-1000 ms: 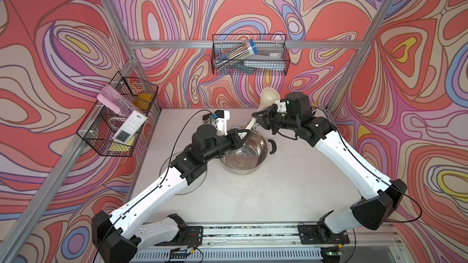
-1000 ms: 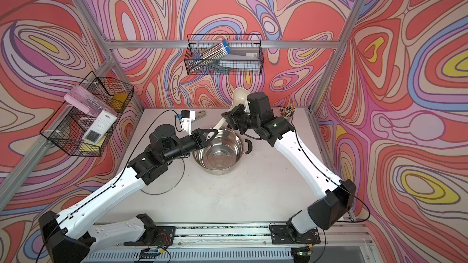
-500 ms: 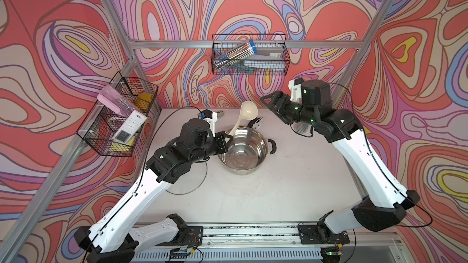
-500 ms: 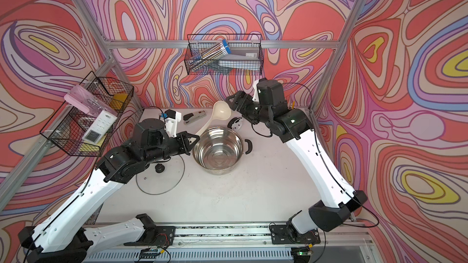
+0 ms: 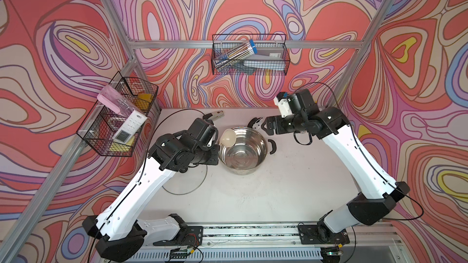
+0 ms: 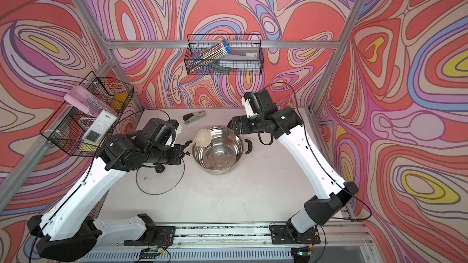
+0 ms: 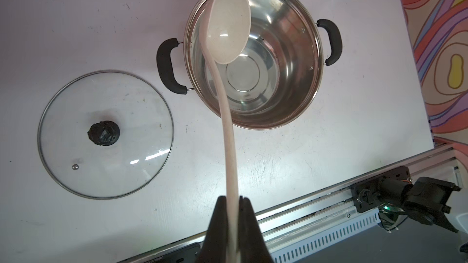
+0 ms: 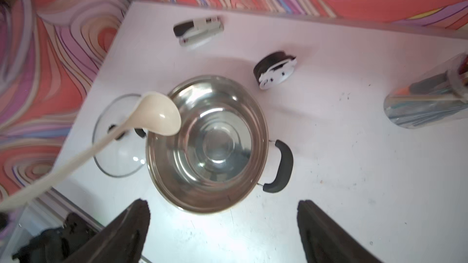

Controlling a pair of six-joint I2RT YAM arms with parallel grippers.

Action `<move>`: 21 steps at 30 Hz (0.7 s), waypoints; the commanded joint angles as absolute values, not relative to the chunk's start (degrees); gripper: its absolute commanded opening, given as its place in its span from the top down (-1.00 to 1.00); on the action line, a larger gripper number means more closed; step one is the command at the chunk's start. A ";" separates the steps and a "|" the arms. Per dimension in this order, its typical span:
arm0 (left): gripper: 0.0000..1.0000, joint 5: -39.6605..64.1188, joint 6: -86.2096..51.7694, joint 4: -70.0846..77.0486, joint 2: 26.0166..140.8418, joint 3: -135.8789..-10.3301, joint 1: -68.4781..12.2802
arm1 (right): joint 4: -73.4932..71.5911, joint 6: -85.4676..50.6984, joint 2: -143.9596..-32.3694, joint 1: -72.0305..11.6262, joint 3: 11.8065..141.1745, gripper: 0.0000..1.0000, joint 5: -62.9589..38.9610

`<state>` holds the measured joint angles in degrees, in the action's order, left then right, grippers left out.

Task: Stir the soup with a spoon
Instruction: Stir the soup in the pan with a stick.

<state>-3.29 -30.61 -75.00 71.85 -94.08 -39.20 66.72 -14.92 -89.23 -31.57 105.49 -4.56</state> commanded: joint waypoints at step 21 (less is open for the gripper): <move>1.00 -9.82 -26.69 -79.25 86.19 -100.14 -42.34 | 61.20 -17.70 -83.63 -35.94 89.38 -0.91 -7.06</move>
<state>-7.51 -26.79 -79.00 85.34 -98.52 -41.67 62.52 -17.26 -86.06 -35.70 89.71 -9.08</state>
